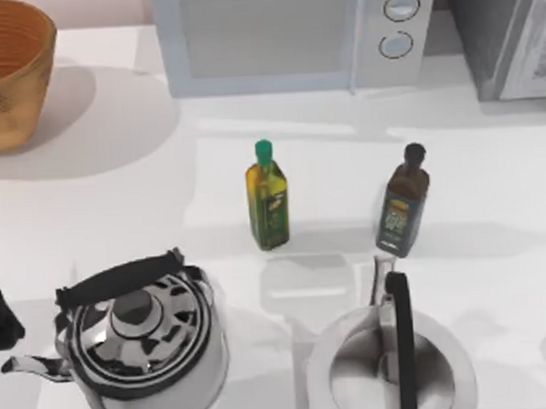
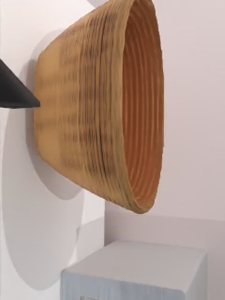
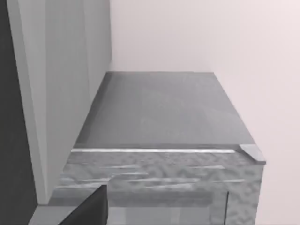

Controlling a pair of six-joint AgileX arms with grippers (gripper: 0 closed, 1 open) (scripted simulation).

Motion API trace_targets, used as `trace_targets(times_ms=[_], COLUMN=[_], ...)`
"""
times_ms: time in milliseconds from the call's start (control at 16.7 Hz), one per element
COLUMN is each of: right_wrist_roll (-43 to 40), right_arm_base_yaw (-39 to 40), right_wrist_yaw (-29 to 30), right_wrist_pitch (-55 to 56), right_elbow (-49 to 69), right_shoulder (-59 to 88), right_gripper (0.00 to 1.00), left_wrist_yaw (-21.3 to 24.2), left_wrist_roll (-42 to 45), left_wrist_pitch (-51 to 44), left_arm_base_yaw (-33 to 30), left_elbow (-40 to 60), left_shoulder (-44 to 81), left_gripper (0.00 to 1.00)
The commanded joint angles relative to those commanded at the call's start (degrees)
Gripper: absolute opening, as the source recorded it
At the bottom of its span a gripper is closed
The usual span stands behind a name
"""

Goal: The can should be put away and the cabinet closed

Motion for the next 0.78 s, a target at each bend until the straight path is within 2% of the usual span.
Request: trace_targets(times_ms=[240,780], right_wrist_roll=[0.06,0.01], right_arm_base_yaw=[16.38,62.24], right_wrist_yaw=[16.13,61.99], right_wrist_pitch=[-0.96,-2.65], right_elbow=[0.81,-0.84], right_shoulder=[0.45,-1.26], right_gripper=[1.0,1.0], left_wrist_yaw=[0.0,0.0], left_wrist_roll=[0.0,0.0], left_wrist_pitch=[0.0,0.0], left_arm_base_yaw=[0.0,0.0], left_elbow=[0.0,0.0], left_shoulder=[0.0,0.0], left_gripper=[1.0,1.0])
